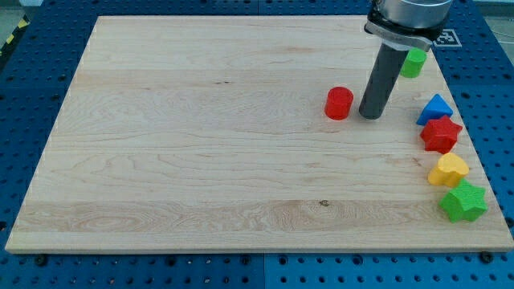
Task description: Push the red circle towards the center
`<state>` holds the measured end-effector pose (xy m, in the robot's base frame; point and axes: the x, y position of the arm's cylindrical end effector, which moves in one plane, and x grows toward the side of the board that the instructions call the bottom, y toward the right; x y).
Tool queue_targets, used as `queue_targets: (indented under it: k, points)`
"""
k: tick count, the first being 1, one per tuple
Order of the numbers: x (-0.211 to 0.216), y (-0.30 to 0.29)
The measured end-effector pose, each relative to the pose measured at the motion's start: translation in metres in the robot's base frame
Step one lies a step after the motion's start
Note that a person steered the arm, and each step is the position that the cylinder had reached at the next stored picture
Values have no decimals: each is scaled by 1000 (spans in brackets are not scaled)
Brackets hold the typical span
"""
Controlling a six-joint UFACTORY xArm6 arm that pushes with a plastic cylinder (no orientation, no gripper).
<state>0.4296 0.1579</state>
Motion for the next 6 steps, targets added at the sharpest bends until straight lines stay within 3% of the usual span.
queue_targets:
  k: [4,6]
  points:
    - [-10,-118]
    - [-29,-137]
